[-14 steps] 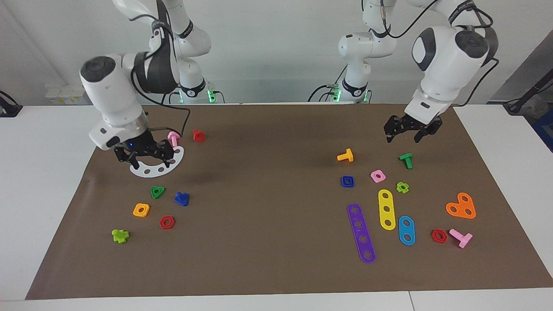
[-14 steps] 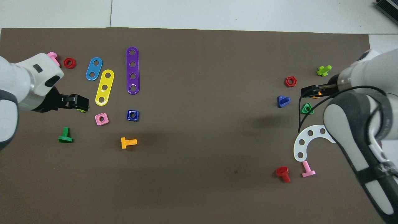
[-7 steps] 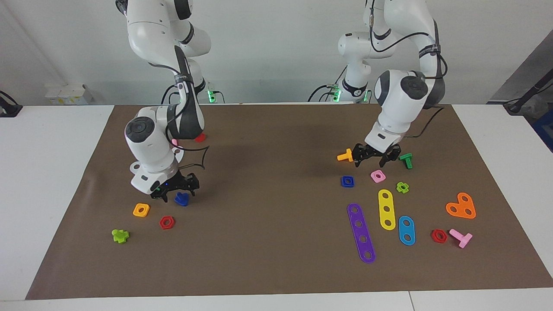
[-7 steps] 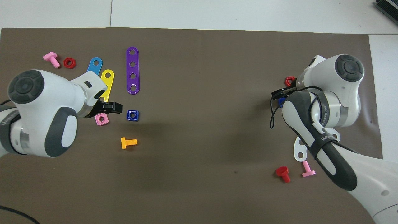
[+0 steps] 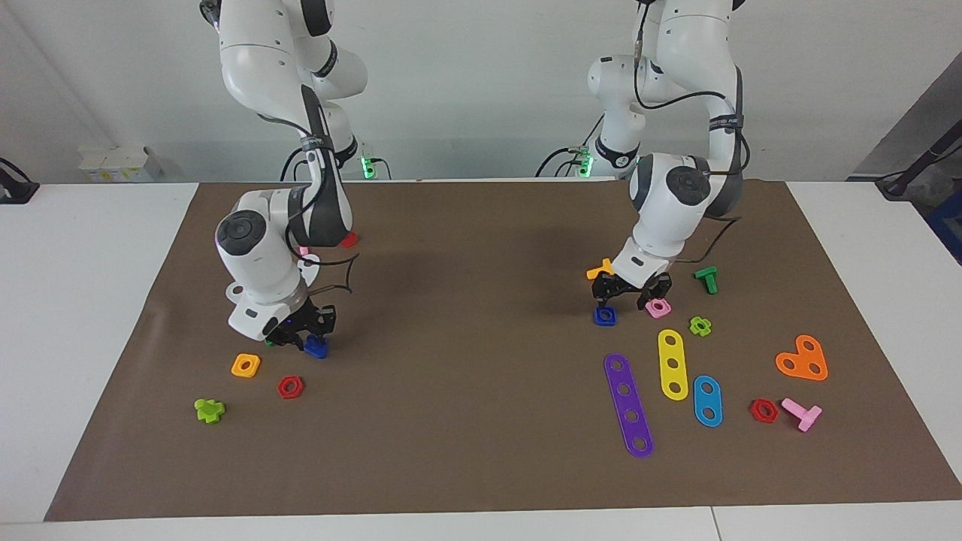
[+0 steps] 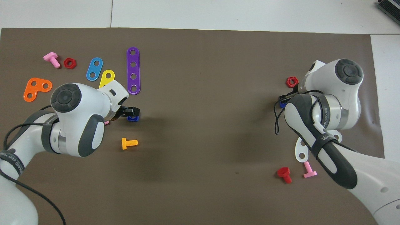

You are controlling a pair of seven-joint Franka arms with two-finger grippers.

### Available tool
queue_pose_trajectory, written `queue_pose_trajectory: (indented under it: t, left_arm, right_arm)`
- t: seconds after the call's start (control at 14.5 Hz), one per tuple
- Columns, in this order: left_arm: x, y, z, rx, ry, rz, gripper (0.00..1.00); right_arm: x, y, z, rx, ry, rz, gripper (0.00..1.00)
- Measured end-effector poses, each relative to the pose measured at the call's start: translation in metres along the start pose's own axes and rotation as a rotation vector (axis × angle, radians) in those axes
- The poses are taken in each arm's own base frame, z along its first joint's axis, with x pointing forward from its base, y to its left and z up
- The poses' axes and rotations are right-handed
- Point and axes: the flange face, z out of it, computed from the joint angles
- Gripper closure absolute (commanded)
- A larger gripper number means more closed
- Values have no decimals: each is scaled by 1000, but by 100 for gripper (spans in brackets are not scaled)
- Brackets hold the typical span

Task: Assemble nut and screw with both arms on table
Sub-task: 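Lift the blue bolt with the right gripper toward the left gripper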

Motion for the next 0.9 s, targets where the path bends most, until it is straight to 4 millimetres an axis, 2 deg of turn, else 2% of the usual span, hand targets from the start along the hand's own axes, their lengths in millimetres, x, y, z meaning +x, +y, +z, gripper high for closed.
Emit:
queue_pose_trajectory:
  t: [0.14, 0.28, 0.34, 0.41, 0.76, 0.9]
  left_arm:
    - [0, 9, 17, -4, -1, 16, 14]
    - [-1, 14, 23, -6, -4, 25, 19]
    - [-1, 14, 23, -6, -4, 29, 20]
    - [-1, 14, 23, -6, -4, 38, 24]
    - [-1, 13, 24, -5, -6, 81, 31]
    - [-1, 13, 25, -5, -6, 88, 33]
  right_arm:
    - [-1, 0, 3, 0, -1, 0, 60]
    - [-2, 0, 4, 0, -3, 0, 67]
    - [-2, -1, 4, 1, -4, 0, 90]
    - [-3, -1, 5, 1, -5, -1, 100]
    - [-2, -1, 4, 0, -3, -5, 100]
    - [5, -4, -8, -3, 21, -8, 100]
